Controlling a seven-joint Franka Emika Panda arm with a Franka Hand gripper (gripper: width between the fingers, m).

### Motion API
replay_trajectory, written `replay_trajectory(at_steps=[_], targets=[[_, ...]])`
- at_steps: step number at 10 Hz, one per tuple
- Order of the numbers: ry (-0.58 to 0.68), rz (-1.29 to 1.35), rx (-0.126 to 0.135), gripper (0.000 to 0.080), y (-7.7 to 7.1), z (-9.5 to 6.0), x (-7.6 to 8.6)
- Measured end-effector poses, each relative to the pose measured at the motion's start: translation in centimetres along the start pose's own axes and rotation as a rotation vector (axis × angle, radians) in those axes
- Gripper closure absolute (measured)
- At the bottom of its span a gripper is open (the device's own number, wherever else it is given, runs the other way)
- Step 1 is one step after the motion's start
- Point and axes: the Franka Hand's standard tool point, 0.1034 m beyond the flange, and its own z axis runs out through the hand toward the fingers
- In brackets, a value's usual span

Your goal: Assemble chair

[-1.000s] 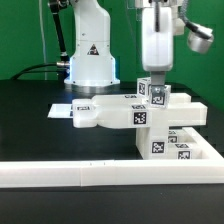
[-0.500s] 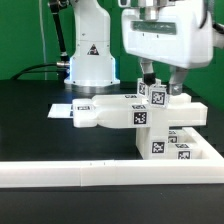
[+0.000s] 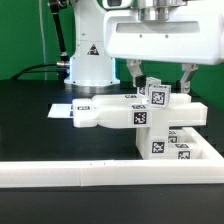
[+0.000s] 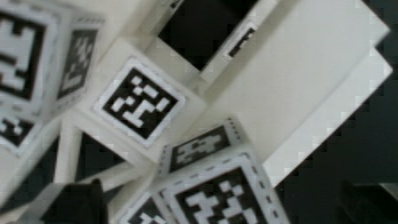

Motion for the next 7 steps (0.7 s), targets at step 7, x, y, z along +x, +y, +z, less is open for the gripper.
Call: replay_trajectory(at_steps=[7], targets=[[0.006,-0.259,-0.012,0.0453,0.17,0.04,0.21]])
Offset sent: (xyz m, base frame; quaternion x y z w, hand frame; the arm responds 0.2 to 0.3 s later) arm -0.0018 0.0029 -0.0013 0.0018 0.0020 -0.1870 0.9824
